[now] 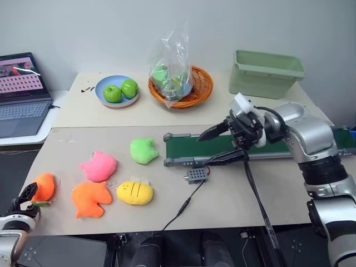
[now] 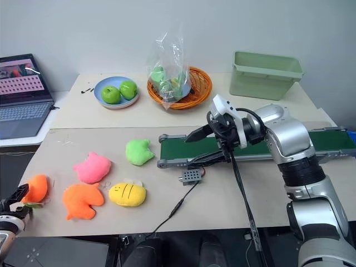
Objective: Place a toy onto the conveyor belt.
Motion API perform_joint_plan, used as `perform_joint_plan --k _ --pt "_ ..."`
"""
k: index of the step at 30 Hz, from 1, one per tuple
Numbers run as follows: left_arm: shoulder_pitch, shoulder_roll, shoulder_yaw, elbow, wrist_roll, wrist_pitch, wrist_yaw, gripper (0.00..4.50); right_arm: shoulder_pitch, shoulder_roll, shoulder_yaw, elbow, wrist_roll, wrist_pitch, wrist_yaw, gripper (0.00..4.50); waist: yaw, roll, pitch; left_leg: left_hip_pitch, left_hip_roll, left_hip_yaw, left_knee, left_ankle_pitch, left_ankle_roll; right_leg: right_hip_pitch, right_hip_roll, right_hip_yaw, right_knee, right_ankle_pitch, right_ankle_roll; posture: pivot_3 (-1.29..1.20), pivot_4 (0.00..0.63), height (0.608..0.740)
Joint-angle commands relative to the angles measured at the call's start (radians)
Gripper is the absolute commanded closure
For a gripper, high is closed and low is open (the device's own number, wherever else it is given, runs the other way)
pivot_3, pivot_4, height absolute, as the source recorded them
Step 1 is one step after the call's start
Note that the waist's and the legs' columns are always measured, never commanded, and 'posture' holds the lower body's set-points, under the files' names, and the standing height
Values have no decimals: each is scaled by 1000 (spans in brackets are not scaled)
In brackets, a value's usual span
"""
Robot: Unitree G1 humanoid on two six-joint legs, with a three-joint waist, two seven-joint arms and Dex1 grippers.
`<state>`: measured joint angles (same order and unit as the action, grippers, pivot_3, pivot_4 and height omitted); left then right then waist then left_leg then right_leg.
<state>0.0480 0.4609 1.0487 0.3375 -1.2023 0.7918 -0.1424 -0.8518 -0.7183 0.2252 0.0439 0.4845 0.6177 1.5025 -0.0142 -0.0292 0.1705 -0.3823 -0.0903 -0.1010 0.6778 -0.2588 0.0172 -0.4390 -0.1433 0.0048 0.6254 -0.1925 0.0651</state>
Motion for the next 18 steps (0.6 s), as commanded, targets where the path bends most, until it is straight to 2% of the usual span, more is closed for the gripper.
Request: perform_joint_plan --k 1,5,6,7,8,11,16,18 --pt "34 -23 -11 0 -3 5 -19 1073 -5 -14 -38 -38 8 -5 -9 0 0 0 0 0 0 0 0 0 0 0 0 0 0 0 0 0 150 740" --pt "29 -29 -10 -14 -22 -14 -62 2760 -3 -15 -36 -36 3 -11 -10 0 1 0 0 0 0 0 0 0 0 0 0 0 0 0 0 0 150 740" --pt "30 -31 -9 -32 -31 -20 -87 3045 -3 -15 -36 -35 1 -13 -10 0 1 0 0 0 0 0 0 0 0 0 0 0 0 0 0 0 150 740" --pt "30 -31 -7 -49 -38 -26 -107 3514 -3 -15 -36 -34 0 -14 -11 0 1 0 0 0 0 0 0 0 0 0 0 0 0 0 0 0 150 740" --pt "27 -33 -3 -64 -48 -34 -122 3738 -3 -15 -36 -32 -2 -17 -11 0 1 0 0 0 0 0 0 0 0 0 0 0 0 0 0 0 150 740" --pt "16 -40 15 -154 -82 -75 -174 3738 0 -13 -36 -30 -7 -24 -11 0 1 0 0 0 0 0 0 0 0 0 0 0 0 0 0 0 150 740" --pt "11 -51 -34 -337 -10 -215 -234 3738 9 -9 -35 -29 -14 -38 -15 0 1 -1 0 -1 1 1 0 0 0 0 0 0 -1 0 0 0 150 740" --pt "-3 -48 -79 -398 64 -279 -218 3738 11 -8 -35 -29 -15 -41 -17 0 2 -1 0 -1 1 1 0 0 0 0 0 0 -1 0 0 0 150 740"
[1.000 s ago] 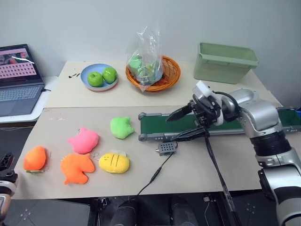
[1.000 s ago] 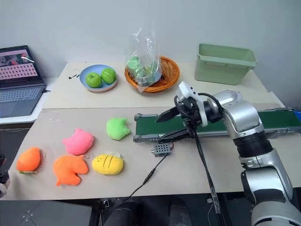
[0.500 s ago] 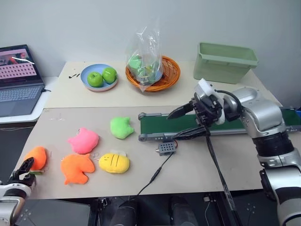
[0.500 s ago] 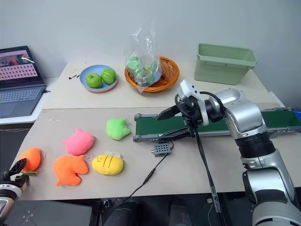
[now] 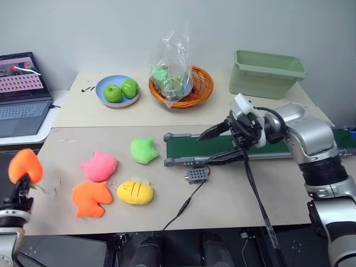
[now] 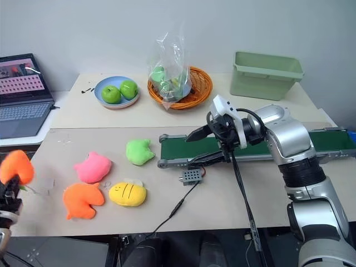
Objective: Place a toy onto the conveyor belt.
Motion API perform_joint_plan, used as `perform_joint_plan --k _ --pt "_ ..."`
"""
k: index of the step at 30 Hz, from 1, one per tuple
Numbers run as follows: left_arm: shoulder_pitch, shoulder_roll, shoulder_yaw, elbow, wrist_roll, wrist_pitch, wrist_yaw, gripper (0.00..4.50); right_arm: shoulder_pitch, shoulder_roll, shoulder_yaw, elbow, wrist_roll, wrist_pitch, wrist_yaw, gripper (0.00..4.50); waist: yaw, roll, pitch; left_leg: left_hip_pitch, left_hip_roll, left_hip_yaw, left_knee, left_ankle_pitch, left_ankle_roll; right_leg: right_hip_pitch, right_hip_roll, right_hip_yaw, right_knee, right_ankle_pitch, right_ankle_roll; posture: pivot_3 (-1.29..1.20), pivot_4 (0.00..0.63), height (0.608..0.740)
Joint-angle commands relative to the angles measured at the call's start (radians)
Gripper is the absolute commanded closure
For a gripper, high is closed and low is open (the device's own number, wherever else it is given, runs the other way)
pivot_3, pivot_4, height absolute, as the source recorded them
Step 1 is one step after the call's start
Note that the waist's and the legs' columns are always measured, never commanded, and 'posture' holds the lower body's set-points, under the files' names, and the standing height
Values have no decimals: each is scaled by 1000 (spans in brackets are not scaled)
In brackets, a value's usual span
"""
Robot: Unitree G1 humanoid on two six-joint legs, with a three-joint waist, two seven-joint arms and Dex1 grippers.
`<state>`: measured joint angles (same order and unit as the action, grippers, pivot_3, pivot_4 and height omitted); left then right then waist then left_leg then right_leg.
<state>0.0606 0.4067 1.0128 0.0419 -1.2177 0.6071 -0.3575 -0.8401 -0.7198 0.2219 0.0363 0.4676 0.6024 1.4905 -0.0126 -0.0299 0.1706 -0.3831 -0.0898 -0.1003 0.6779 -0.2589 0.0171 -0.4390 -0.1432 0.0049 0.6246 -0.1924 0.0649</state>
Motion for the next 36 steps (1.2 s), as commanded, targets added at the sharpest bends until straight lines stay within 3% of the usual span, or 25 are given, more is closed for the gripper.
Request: perform_joint_plan --k 1,3,5,10,14,17,22,29,36 --pt "-24 11 -75 -132 132 -125 15 3738 -1 -5 -33 -22 1 -27 -7 0 0 0 0 0 0 0 0 0 0 0 0 0 0 0 0 0 150 740" --pt "-28 34 -186 -196 292 -184 42 3738 0 -2 -34 -23 1 -28 -9 0 1 0 0 0 0 0 0 0 0 0 0 0 0 0 0 0 150 740" --pt "-38 100 -403 -254 555 -253 55 3738 5 0 -35 -26 0 -32 -14 0 4 0 0 0 0 1 0 0 0 0 0 0 0 0 -1 0 150 740" --pt "-84 234 -751 -200 1062 -530 56 3738 15 6 -58 -49 14 -16 -44 0 12 0 0 -1 0 2 0 0 1 0 2 1 -3 2 -2 0 150 740" --pt "-166 190 -835 -175 1058 -585 -3 3738 35 1 -72 -79 20 1 -62 0 10 0 0 -2 2 4 -2 -1 0 -3 4 3 -4 2 -3 0 150 740" --pt "-234 250 -965 -130 1242 -690 -48 3738 55 -7 -88 -105 27 14 -78 0 8 0 0 -3 4 4 -1 -2 -1 -4 6 3 -4 2 -3 0 150 740" --pt "-410 305 -1159 40 1578 -901 28 3738 87 -15 -111 -147 44 33 -110 0 17 0 0 -2 3 4 -1 -1 -1 -3 6 3 -2 2 -3 0 150 740" --pt "-579 325 -1269 124 1864 -1157 200 3738 127 -35 -142 -198 66 58 -156 0 18 0 0 -7 3 5 0 -1 -1 -9 6 3 -2 3 -3 0 150 740" --pt "-664 287 -1300 152 1936 -1305 296 3738 152 -49 -158 -234 91 83 -192 0 19 0 0 -10 2 8 1 -1 -2 -14 6 6 1 3 -2 0 150 740"
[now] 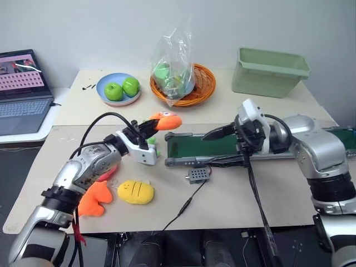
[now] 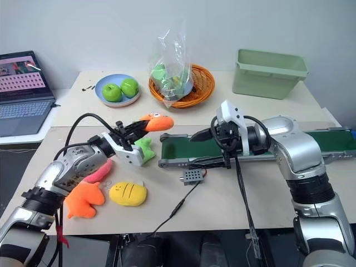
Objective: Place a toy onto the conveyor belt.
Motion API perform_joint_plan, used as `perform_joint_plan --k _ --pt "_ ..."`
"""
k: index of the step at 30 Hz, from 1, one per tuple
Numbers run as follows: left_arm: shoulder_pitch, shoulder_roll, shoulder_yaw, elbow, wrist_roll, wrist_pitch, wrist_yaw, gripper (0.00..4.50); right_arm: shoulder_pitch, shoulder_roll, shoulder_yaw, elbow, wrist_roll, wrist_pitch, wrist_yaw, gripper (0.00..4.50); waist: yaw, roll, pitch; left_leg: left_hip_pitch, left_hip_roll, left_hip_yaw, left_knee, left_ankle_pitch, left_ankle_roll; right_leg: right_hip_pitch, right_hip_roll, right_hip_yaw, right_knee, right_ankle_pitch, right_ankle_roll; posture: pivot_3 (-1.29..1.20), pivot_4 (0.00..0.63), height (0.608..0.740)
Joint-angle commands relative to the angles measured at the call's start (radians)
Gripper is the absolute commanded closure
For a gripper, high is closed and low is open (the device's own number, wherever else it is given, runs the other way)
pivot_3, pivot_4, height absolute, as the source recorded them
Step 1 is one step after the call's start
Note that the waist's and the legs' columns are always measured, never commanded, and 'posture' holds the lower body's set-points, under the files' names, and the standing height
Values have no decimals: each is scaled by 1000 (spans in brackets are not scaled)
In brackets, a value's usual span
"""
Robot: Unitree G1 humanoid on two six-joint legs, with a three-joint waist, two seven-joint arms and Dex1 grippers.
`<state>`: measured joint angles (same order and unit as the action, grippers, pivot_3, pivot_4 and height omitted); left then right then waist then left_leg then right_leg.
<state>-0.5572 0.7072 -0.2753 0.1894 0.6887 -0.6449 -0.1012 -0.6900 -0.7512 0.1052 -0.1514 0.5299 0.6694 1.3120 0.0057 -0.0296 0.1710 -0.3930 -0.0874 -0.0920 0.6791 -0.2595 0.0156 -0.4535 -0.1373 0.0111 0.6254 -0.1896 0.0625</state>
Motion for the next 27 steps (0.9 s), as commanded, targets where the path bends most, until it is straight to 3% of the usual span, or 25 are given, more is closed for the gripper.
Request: perform_joint_plan --k 1,8,18,27 --pt "-54 -17 -20 18 39 -66 42 3738 4 -20 -42 -50 32 19 -17 0 1 0 0 0 0 0 0 0 0 0 0 0 0 0 0 0 150 740" --pt "-81 -19 -71 125 114 -126 82 3738 13 -52 -32 -9 -23 -19 -32 0 -1 0 0 0 -1 3 1 0 1 0 0 1 1 0 0 0 150 740" --pt "-105 -47 -119 245 186 -146 167 3738 -3 -158 -40 206 -176 -164 -33 0 1 0 0 0 -1 7 1 0 1 -1 0 2 1 1 1 0 150 740" --pt "-181 -80 -195 387 259 -173 255 3738 27 -200 -65 193 -182 -167 -31 0 -1 0 0 0 -1 9 2 -1 1 -1 0 4 1 2 3 0 150 740"
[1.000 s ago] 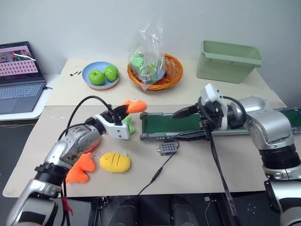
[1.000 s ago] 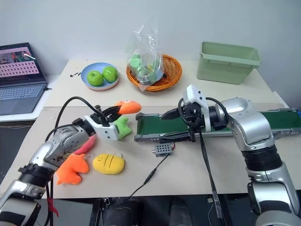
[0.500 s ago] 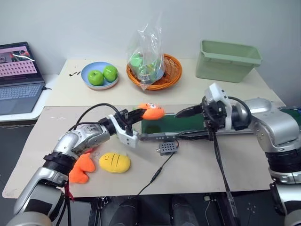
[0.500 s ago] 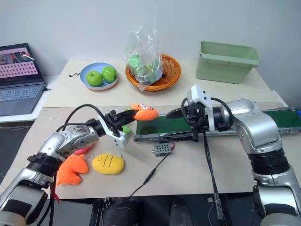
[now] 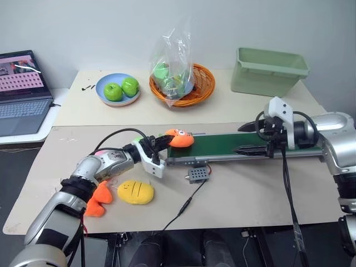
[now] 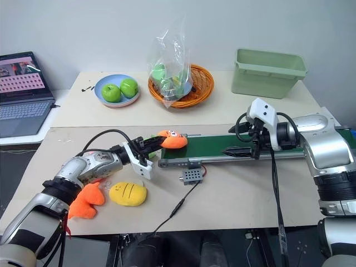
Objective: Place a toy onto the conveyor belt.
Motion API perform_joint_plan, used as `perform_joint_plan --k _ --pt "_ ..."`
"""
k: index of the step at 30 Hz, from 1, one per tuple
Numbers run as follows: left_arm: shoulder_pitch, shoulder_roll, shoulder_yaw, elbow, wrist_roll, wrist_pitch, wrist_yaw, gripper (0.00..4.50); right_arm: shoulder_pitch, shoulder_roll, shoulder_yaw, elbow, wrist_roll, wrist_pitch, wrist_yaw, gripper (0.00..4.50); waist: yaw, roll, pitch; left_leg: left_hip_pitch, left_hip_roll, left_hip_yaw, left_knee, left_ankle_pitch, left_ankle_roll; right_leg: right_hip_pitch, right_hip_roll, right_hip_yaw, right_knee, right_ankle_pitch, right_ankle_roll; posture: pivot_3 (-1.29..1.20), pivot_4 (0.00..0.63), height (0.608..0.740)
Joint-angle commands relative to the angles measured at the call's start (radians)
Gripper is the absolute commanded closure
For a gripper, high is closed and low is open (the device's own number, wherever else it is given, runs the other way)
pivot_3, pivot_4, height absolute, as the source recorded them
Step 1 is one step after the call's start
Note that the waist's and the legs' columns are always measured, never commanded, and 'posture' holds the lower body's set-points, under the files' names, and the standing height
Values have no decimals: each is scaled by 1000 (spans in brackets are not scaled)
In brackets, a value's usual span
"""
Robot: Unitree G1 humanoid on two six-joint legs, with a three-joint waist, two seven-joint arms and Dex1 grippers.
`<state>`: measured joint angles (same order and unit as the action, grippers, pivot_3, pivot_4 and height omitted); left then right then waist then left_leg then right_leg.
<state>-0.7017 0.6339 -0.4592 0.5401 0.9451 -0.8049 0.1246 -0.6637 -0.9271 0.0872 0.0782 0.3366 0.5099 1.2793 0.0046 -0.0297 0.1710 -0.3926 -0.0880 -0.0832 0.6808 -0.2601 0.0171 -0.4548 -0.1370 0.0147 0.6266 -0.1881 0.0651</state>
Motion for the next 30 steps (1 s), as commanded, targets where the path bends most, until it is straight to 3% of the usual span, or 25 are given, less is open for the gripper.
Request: perform_joint_plan --k 1,4,7,11,15,20,22,26,30 --pt "-43 -10 -16 54 -1 -16 29 3738 4 -25 -50 -41 12 -6 1 0 0 0 0 0 0 0 0 0 0 0 0 0 0 0 0 0 150 740" --pt "-70 -13 -31 132 -6 -16 32 3738 11 -27 -65 -59 19 4 -10 0 -1 0 0 0 0 1 1 0 0 0 0 0 0 0 0 0 150 740" --pt "-98 -19 -48 197 -9 -28 43 2992 17 -32 -78 -77 23 16 -14 0 -2 0 0 0 0 1 1 0 1 0 0 0 0 0 0 0 150 740" --pt "-125 -22 -49 227 -34 -60 43 1439 17 -35 -83 -80 19 19 -15 0 -1 0 0 0 0 1 2 -1 2 0 0 1 0 0 1 0 150 740" --pt "-134 -14 -33 235 -77 -84 28 190 14 -31 -79 -75 13 15 -18 0 -2 0 0 -1 0 1 3 -1 2 0 0 1 0 1 1 0 150 740" --pt "-128 5 -7 232 -126 -79 13 83 8 -22 -72 -65 9 6 -18 0 -6 0 0 -1 0 1 3 -2 3 0 0 1 1 1 1 0 150 740" --pt "-118 3 28 239 -206 -64 -38 83 0 -20 -67 -61 7 4 -15 0 -7 0 0 -1 0 1 3 -2 3 0 0 1 1 1 1 0 150 740" --pt "-72 -5 111 247 -486 -25 -295 83 -21 -21 -62 -51 1 -2 -10 0 -11 0 0 -1 0 1 4 -2 3 0 0 2 1 1 1 0 150 740" --pt "1 -24 249 196 -903 201 -721 83 -73 -5 -40 28 -35 -48 -15 0 -23 0 0 -1 1 2 5 -2 4 0 -1 2 2 1 1 0 150 740"
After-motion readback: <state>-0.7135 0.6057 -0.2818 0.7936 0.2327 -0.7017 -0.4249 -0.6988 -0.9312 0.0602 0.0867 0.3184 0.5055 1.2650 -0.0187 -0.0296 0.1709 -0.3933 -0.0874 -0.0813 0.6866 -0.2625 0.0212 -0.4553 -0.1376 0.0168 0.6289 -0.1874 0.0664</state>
